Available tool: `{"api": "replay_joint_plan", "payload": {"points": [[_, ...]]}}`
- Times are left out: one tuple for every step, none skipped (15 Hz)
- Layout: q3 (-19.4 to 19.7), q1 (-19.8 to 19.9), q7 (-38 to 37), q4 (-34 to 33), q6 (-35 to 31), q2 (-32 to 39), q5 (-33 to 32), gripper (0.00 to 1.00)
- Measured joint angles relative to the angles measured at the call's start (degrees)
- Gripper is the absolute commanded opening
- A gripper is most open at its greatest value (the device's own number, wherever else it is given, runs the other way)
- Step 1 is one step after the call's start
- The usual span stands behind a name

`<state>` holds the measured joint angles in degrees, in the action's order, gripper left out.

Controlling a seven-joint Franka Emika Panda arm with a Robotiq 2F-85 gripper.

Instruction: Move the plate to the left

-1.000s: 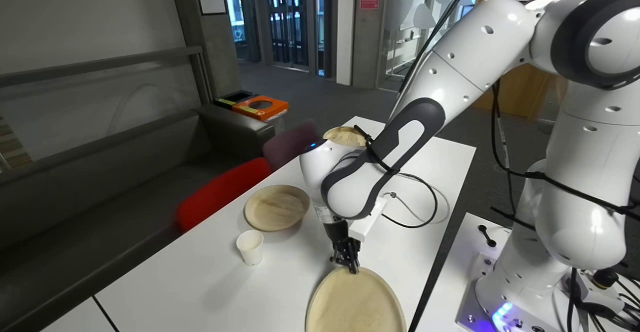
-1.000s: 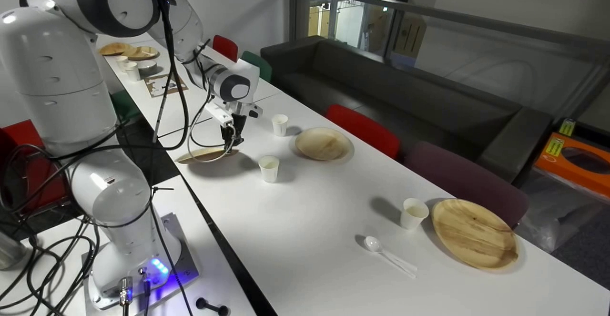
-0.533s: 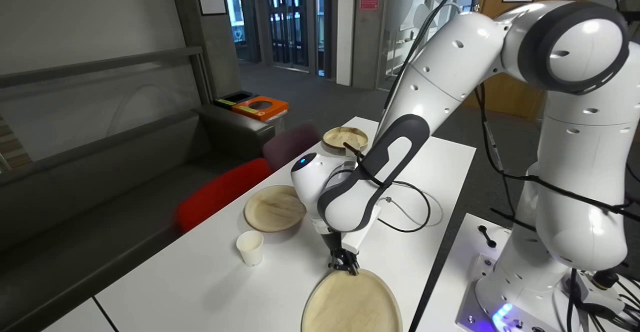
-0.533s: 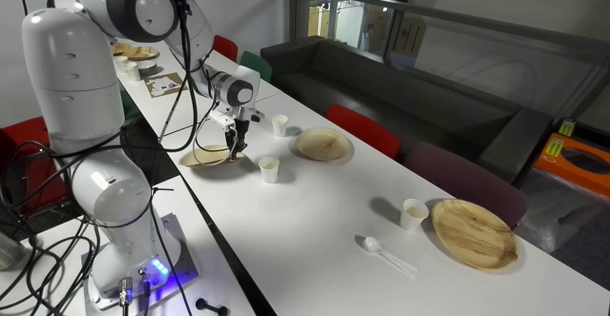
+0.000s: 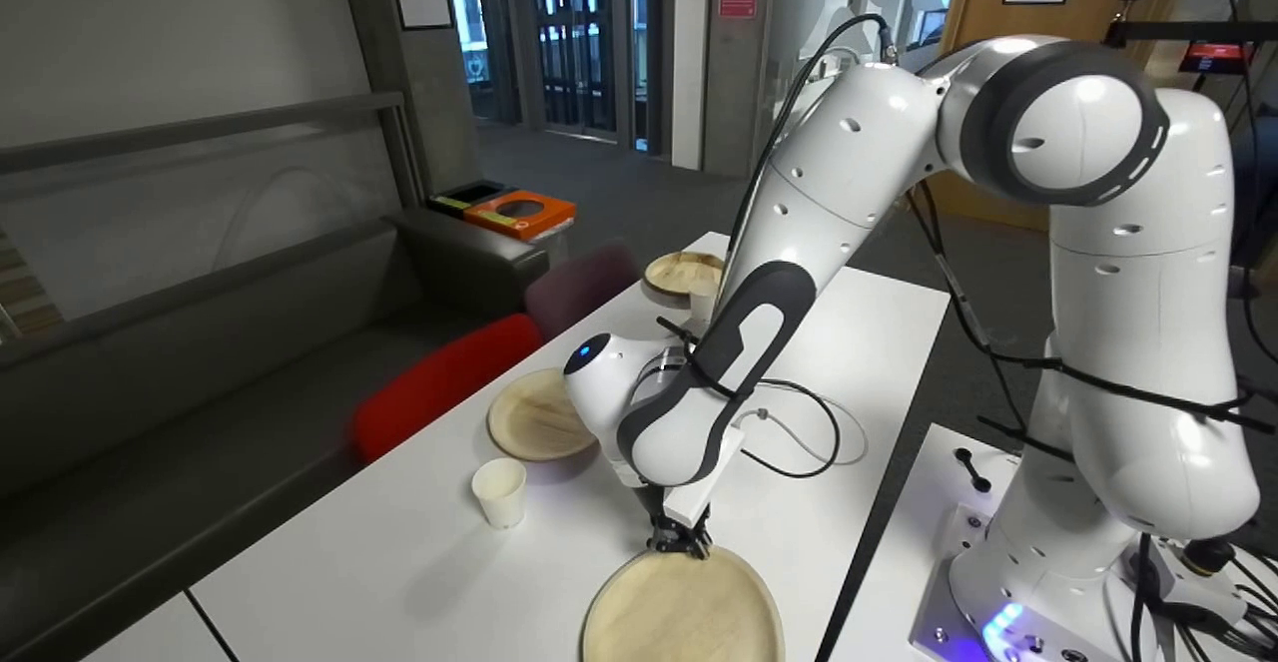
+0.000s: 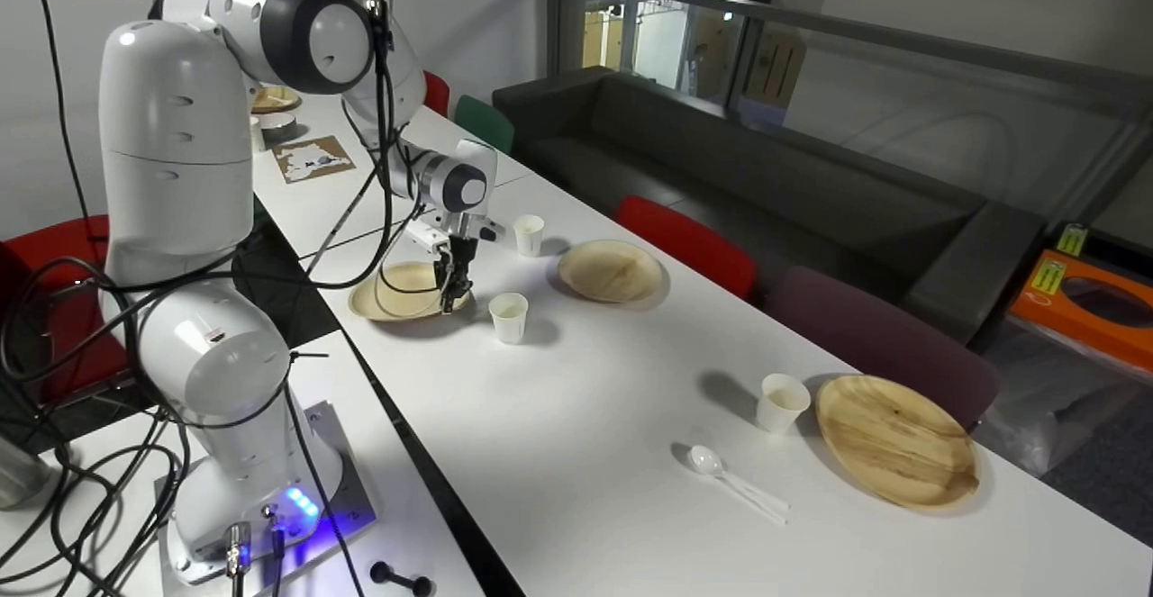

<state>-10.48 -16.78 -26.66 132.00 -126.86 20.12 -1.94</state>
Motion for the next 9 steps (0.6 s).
{"api": "replay_joint_plan", "payload": {"points": [[0.25, -0.40, -0.55, -0.33, 0.00, 0.58, 0.00, 0.46], [0.36, -0.70, -1.06, -0.56, 0.00, 1.10, -0.01, 0.53], [0.44, -1.07, -1.70, -0.76, 0.00, 1.58, -0.01, 0.60], [0.55, -1.44, -2.25, -0.85, 0.00, 1.91, -0.01, 0.68], [0.65, -1.82, -2.85, -0.87, 0.00, 2.02, -0.02, 0.75], [0.71, -2.20, -3.52, -0.90, 0.00, 2.02, -0.10, 0.83], [0.83, -2.64, -4.30, -0.95, 0.01, 2.02, -0.29, 0.90], [0.98, -3.08, -5.14, -1.01, 0.04, 2.01, -0.67, 0.96], [1.12, -3.51, -6.05, -1.07, 0.08, 2.01, -1.13, 1.00]]}}
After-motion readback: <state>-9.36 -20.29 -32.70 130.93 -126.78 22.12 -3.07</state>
